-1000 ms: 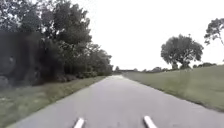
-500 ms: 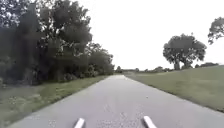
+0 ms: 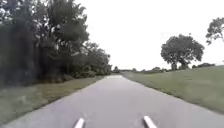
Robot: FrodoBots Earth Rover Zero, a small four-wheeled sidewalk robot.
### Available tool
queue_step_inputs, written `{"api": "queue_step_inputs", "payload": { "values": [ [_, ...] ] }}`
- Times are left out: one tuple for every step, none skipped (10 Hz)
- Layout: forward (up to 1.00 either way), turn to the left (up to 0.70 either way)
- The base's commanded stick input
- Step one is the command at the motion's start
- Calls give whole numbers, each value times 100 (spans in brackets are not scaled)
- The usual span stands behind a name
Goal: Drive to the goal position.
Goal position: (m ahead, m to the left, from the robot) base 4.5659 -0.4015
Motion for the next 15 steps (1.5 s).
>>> {"api": "queue_step_inputs", "payload": {
  "values": [
    [70,0],
    [70,0],
    [70,0],
    [70,0],
    [70,0],
    [70,0],
    [70,0],
    [70,1],
    [70,4],
    [70,7],
    [70,10],
    [70,12],
    [70,15],
    [70,18],
    [70,21]
  ]
}}
